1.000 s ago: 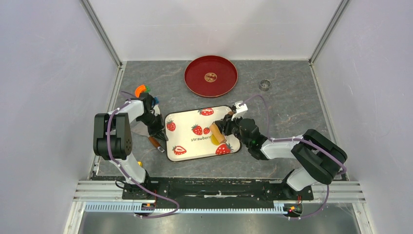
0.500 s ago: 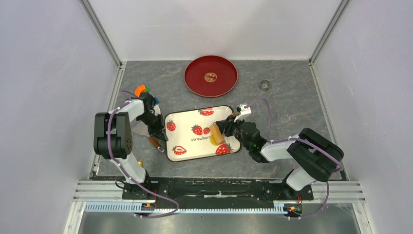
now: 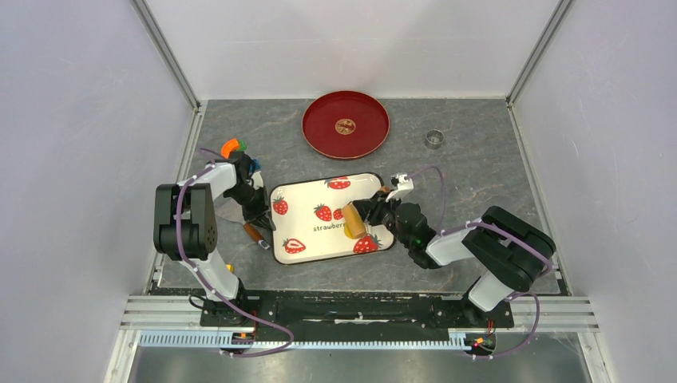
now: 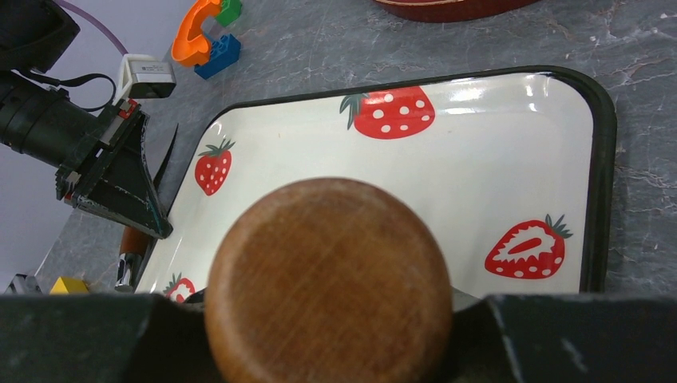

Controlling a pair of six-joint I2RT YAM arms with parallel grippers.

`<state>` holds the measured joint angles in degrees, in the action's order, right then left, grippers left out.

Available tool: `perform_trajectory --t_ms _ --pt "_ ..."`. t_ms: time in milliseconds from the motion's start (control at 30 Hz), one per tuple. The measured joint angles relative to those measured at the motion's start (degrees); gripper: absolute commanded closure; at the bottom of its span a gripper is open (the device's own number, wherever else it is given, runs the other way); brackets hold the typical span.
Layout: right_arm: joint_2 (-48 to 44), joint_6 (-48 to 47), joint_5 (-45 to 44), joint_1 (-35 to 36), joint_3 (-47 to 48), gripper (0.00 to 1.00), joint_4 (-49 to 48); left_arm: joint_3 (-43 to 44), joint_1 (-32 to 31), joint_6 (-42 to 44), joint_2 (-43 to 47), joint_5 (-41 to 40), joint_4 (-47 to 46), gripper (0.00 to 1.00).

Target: Roll out the dumpling wrappers from the dough

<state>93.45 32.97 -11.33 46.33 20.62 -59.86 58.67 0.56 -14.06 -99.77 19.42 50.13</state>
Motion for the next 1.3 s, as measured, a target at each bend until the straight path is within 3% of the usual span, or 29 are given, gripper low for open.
perform_trajectory --t_ms 1300 --pt "9.8 6.4 5.6 -1.6 -4.2 1.00 -18.0 -0.5 0.1 0.0 0.2 0.5 -0.5 0.98"
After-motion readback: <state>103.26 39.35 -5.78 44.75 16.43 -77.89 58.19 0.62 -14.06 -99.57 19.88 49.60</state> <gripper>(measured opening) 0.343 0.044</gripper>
